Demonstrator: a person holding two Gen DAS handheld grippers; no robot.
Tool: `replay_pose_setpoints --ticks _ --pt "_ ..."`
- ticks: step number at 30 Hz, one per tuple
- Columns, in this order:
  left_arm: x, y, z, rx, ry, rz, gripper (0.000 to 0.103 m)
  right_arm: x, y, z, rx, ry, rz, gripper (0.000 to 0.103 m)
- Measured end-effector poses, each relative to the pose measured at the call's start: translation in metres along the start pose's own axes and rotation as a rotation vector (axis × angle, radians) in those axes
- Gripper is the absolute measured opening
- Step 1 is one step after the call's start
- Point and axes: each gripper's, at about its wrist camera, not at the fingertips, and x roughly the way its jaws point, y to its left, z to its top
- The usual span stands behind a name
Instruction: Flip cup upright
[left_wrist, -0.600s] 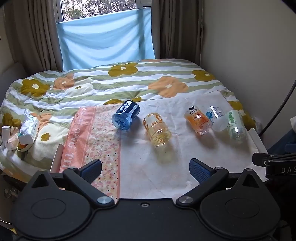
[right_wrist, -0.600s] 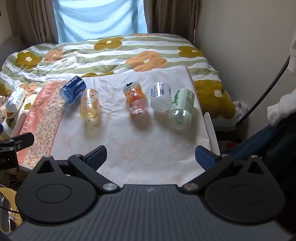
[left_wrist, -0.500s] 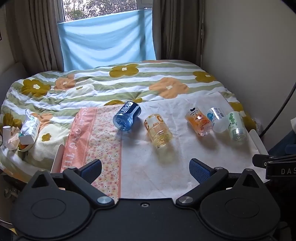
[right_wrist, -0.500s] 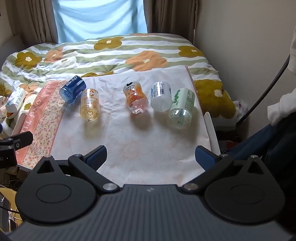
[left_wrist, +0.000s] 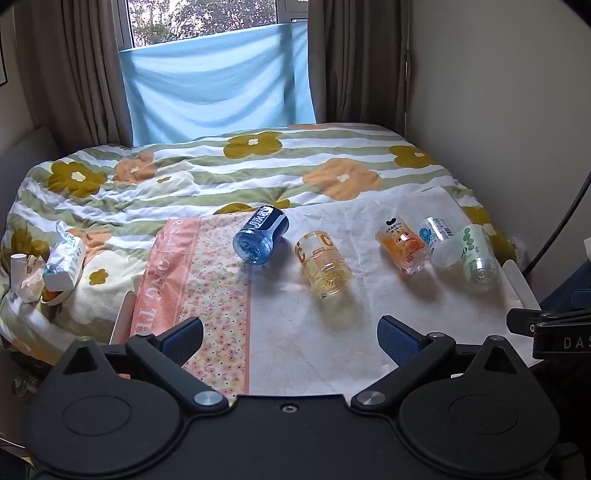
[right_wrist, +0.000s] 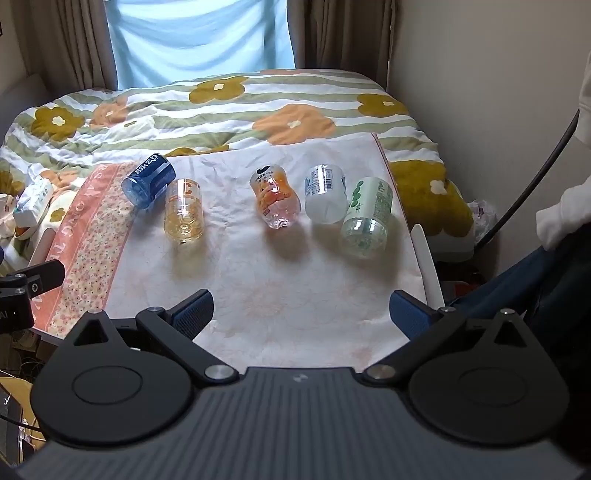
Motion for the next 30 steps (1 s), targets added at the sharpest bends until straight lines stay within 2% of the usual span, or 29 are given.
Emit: replay_pose_setpoints --ticks 30 --pt "0.0015 -0.0056 0.0005 0.001 0.005 -0.005 0.102 0.0002 -0.0044 -0.0027 0.015 0.003 0.004 0.103"
